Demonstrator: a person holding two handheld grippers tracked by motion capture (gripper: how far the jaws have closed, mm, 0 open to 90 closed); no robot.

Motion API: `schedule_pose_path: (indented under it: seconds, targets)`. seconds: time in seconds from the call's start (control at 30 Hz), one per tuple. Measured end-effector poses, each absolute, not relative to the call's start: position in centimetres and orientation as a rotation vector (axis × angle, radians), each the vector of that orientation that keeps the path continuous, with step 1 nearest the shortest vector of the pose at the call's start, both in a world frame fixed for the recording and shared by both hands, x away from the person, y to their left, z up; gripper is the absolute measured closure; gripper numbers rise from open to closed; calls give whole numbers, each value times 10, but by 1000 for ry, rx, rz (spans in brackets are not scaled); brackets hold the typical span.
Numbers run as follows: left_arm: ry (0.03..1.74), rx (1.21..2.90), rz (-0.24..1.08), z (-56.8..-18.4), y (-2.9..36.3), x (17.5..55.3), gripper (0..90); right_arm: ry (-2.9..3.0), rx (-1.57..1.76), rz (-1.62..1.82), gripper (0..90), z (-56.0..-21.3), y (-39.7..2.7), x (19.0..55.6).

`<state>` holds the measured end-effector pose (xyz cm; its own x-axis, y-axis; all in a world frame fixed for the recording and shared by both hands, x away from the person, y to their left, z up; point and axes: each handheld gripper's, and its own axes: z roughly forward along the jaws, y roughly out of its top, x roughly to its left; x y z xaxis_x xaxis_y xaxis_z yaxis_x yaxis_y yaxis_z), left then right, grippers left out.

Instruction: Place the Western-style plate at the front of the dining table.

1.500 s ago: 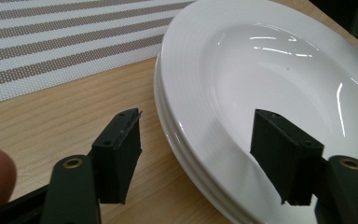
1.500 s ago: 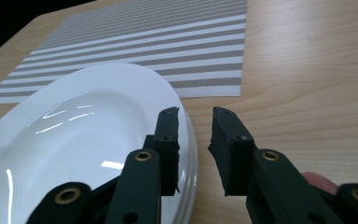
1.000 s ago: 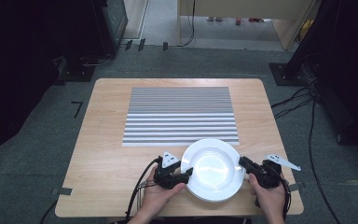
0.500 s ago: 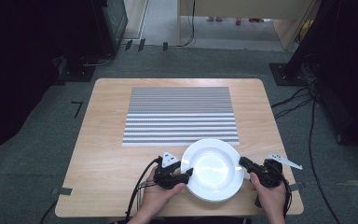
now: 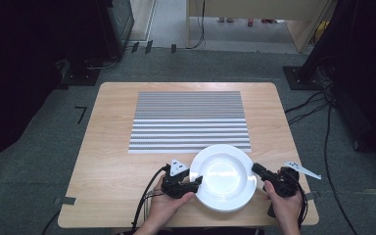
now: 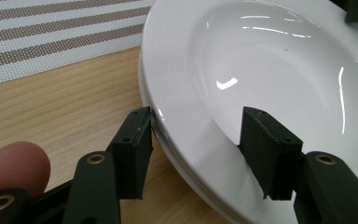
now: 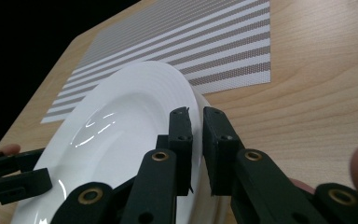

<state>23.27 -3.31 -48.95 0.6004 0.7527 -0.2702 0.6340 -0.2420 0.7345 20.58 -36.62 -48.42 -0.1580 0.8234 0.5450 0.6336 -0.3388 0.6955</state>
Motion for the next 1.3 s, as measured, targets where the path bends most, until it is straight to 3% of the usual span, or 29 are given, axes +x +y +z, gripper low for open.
schedule_pose_path:
  seconds: [1.1,1.3]
  targets:
    - [1107,1956,192,-490,-35,232,450,1674,1894,1476,813,-488,-361,208]
    - [1109,1928,249,-488,-35,228,512,1666,1832,1470,812,-489,-357,208]
